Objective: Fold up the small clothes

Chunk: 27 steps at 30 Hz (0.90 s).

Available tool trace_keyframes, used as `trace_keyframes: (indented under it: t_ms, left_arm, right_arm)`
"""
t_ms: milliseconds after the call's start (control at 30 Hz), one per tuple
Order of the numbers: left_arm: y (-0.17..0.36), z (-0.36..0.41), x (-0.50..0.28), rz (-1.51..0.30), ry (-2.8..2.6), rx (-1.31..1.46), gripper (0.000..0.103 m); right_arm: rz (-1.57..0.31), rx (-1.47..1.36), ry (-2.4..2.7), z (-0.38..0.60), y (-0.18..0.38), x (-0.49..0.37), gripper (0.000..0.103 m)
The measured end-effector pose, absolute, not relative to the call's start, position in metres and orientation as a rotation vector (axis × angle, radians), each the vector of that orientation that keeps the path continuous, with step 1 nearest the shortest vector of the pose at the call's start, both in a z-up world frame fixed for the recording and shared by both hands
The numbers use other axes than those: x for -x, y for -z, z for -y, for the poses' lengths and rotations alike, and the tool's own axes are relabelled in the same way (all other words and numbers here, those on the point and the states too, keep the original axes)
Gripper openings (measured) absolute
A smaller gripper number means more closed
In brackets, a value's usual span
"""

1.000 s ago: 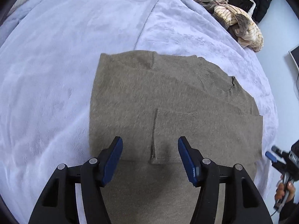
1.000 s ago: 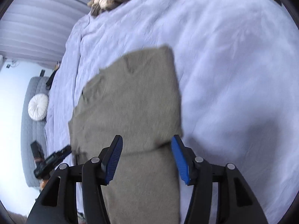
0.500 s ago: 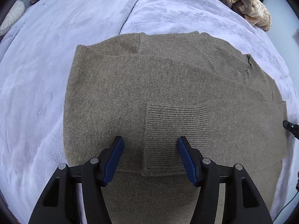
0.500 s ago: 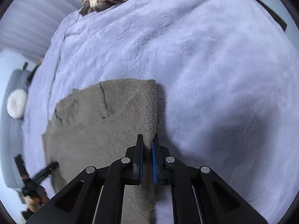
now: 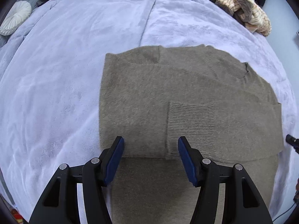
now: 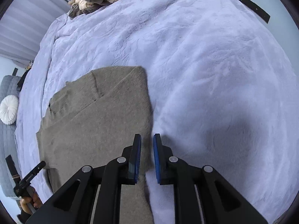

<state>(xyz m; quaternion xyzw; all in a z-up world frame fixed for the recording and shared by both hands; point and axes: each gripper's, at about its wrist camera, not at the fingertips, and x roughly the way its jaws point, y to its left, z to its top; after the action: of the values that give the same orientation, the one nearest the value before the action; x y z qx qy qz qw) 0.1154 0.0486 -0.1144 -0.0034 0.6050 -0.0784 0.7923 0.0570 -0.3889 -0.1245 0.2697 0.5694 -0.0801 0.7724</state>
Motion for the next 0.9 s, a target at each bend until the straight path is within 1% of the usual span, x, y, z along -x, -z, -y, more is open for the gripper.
trace_keyframes:
  t_ms: [100, 233, 400, 467, 533, 667, 767, 900]
  left_arm:
    - [0.119, -0.032, -0.118, -1.318, 0.198, -0.02, 0.062]
    - [0.146, -0.018, -0.121, -1.386, 0.17, -0.071, 0.062]
    - [0.145, -0.022, -0.12, -1.37, 0.18, -0.048, 0.062]
    - [0.144, -0.022, -0.12, -1.37, 0.184, -0.055, 0.062]
    - [0.143, -0.023, -0.12, -1.37, 0.185, -0.06, 0.062]
    - [0.14, -0.02, -0.119, -1.375, 0.179, -0.063, 0.062]
    - [0.137, -0.023, -0.115, -1.383, 0.178, -0.065, 0.062]
    - [0.135, -0.028, -0.109, -1.386, 0.18, -0.059, 0.062]
  right_arm:
    - [-1.245, -0.554, 0.115, 0.362, 0.121, -0.054, 0.014]
    - [-1.27, -0.522, 0.06, 0.331, 0.126, -0.058, 0.014]
    - [-1.316, -0.487, 0.104, 0.332, 0.148, -0.06, 0.014]
    - [-1.328, -0.516, 0.11, 0.342, 0.158, -0.054, 0.008]
    - [-1.328, -0.547, 0.112, 0.35, 0.16, -0.05, 0.007]
    - [-1.343, -0.503, 0.122, 0.345, 0.155, -0.051, 0.007]
    - [-1.351, -0.484, 0.125, 0.341, 0.153, -0.049, 0.01]
    - [-1.368, -0.491, 0.145, 0.341, 0.151, -0.048, 0.011]
